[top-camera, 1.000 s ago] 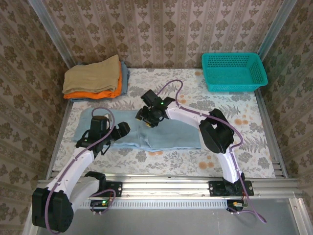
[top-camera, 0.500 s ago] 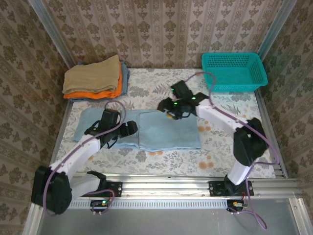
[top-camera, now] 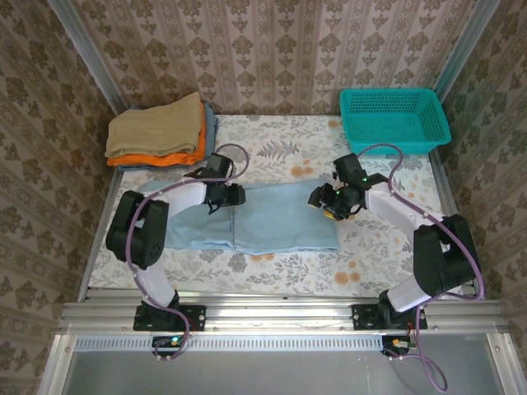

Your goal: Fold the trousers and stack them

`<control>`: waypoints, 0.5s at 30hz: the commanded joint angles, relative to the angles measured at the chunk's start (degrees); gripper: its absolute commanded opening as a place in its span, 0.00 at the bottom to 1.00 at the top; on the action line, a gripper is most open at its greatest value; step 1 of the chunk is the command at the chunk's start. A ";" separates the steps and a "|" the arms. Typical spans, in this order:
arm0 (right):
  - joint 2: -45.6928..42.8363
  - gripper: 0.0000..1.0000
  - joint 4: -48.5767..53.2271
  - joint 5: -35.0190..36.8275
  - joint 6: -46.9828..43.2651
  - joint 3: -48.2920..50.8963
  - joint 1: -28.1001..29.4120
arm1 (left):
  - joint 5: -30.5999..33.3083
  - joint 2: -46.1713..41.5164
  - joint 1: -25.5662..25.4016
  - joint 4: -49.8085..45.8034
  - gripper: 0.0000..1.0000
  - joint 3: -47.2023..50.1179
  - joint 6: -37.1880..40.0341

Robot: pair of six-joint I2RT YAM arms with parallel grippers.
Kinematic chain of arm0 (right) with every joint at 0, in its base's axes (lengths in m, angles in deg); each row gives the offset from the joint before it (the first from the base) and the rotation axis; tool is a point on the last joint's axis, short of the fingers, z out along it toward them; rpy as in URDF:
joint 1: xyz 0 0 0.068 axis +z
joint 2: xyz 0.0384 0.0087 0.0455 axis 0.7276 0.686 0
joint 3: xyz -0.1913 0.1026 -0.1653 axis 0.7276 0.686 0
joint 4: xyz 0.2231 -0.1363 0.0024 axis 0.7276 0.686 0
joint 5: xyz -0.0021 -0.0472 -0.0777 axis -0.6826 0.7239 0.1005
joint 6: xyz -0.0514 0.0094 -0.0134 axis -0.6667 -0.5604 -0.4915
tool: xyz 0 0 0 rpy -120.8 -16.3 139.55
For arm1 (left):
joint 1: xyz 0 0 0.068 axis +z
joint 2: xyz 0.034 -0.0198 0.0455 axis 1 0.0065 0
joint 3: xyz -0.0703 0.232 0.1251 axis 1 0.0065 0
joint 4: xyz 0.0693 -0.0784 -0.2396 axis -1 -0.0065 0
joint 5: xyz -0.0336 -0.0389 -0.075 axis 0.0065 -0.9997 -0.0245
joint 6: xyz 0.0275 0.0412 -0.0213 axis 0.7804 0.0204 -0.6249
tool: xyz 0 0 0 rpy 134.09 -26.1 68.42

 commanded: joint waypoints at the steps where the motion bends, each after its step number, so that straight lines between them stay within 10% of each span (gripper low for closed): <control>1: -1.54 0.55 0.01 -3.29 -2.91 0.92 -2.06 | -2.34 2.65 -0.31 0.23 0.31 -2.74 3.41; 6: -3.14 0.55 0.52 -4.19 -4.12 1.73 -4.69 | -1.11 0.68 -2.17 -0.34 0.00 -2.52 3.93; 15: -5.11 0.55 -0.16 -4.46 -3.95 2.75 -5.71 | 6.00 -4.55 -3.18 -4.50 0.00 -3.63 4.31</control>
